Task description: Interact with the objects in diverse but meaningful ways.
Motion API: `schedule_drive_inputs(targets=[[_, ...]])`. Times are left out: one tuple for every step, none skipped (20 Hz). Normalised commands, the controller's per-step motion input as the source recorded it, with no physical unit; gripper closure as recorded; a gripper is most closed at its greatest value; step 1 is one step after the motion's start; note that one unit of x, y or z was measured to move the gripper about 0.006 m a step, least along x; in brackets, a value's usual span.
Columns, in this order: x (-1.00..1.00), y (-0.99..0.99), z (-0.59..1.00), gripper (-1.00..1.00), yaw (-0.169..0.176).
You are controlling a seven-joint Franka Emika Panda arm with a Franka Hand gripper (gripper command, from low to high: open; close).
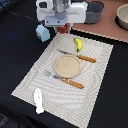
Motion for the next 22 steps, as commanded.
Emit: schedule_drive_inputs(targets=[[0.17, 0.00, -0.09, 1.00, 0.000], [0.15, 0.01, -0.11, 1.00, 0.000], [0.12, 0.06, -0.12, 1.00, 0.000], [0.07, 0.09, -0.15, 1.00, 0.006], [0.05, 0.14, -0.13, -1.00, 0.024], [0.06, 0.24, -0.09, -1.00, 0.032], [0.08, 0.29, -0.05, -1.00, 0.040], [0.04, 0.30, -0.02, -1.00, 0.043], [0.02, 0.31, 0.00, -1.00, 0.043], [0.03, 0.33, 0.00, -1.00, 0.043], [0.04, 0.33, 0.00, -1.00, 0.041], [0.03, 0.34, 0.00, -1.00, 0.039], [0.05, 0.34, 0.00, -1.00, 0.036], [0.06, 0.34, 0.00, -1.00, 0.035], [0.04, 0.32, 0.00, -1.00, 0.033], [0.05, 0.32, 0.00, -1.00, 0.030], [0.07, 0.32, 0.00, -1.00, 0.030], [0.07, 0.29, 0.00, -1.00, 0.024], [0.07, 0.30, 0.01, -1.00, 0.021], [0.07, 0.29, 0.11, -1.00, 0.020], [0.01, 0.19, 0.27, -1.00, 0.007], [0.01, 0.13, 0.46, -1.00, 0.000]])
